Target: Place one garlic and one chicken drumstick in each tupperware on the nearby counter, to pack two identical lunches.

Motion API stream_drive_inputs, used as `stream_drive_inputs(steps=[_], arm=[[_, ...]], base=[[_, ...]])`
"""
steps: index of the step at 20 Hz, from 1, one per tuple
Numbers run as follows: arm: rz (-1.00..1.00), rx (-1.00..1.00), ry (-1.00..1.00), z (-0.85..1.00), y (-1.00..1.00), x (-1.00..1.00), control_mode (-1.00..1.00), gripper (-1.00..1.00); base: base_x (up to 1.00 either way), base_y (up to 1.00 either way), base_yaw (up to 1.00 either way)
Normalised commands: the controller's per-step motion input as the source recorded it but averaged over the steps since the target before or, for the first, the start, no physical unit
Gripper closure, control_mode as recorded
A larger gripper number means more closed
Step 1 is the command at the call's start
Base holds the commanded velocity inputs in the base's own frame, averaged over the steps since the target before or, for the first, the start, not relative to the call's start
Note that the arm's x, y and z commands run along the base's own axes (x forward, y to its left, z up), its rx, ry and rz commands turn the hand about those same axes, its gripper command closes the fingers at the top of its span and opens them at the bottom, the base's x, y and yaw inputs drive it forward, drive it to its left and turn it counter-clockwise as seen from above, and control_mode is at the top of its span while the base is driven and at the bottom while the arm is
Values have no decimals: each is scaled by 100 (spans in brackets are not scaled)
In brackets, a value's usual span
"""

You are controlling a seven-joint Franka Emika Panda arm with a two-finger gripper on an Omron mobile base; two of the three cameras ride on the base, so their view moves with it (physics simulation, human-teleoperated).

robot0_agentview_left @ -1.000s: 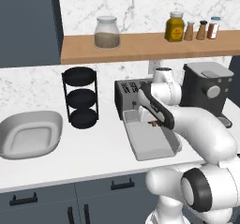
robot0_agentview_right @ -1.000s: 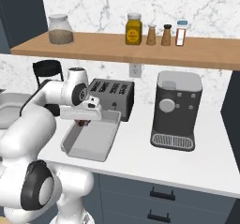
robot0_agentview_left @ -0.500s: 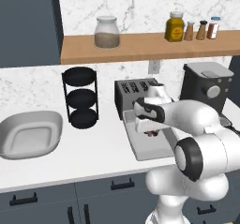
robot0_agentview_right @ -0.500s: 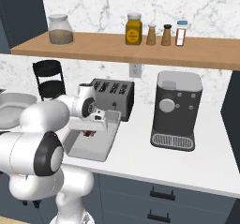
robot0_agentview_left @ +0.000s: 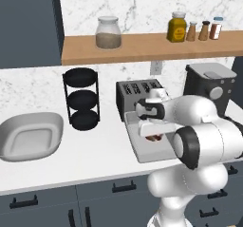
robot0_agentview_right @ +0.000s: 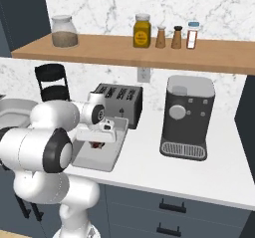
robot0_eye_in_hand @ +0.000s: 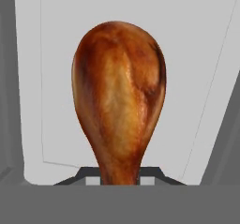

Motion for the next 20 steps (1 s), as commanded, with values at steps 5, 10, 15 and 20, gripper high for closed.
stream_drive_inputs(steps=[5,10,15,20], arm=[[-6,0,11,0,-32,24,-100,100],[-3,0,11,0,-8,12,-100,100],[-2,-2,5,-20,0,8,-100,100],[-1,0,2,-11,0,0,-100,100]], base=[[0,0,0],[0,0,0],[0,0,0],[0,0,0]])
